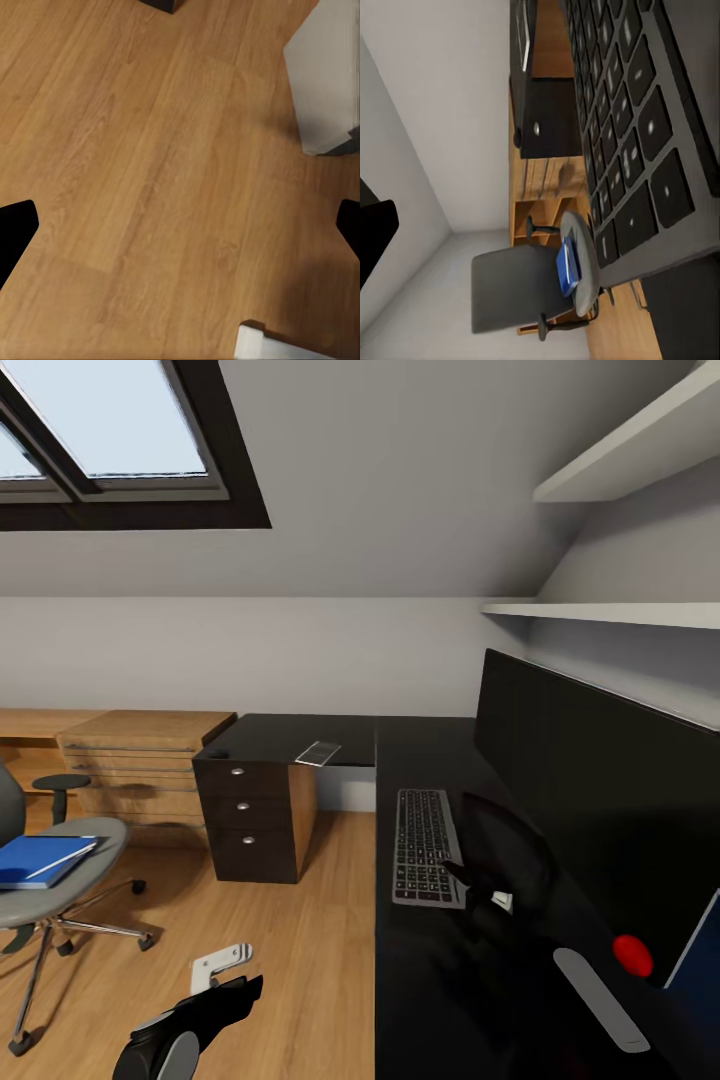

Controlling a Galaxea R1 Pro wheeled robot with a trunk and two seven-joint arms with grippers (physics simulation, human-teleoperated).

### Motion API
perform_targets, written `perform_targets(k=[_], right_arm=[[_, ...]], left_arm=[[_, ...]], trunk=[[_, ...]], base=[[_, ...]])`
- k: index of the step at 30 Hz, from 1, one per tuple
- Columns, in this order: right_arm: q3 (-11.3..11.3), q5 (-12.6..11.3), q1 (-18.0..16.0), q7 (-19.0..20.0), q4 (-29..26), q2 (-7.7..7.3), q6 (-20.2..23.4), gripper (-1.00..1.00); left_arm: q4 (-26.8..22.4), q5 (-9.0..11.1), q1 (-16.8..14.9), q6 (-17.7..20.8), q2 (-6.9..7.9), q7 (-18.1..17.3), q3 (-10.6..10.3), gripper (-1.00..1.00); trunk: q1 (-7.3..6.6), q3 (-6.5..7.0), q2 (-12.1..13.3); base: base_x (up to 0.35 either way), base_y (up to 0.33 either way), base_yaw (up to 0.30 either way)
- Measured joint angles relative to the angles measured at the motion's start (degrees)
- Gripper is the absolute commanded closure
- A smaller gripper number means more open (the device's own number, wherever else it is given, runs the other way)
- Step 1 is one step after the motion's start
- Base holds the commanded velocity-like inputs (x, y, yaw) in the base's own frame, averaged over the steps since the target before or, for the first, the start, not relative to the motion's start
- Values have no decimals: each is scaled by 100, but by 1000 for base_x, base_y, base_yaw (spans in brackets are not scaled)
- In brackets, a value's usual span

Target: In the bedroom, organize the workspace by keeping the computer under the desk, ensuring the monitor is on the desk, placing the keyboard on the desk next to the monitor, placing the mouse on the desk next to the keyboard, moving the folder from the swivel chair onto the desk next to the mouse, stacking the notebook on top of the folder with the pen on top of the notebook, and positioning the swivel chair next to the desk.

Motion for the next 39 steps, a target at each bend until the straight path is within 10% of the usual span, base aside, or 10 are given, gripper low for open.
perform_targets(k=[39], right_arm=[[0,8,-1,7,1,-5,0,-100]], left_arm=[[-8,-9,0,1,8,-8,17,-100]], trunk=[[4,0,0]], base=[[-227,-34,0]])
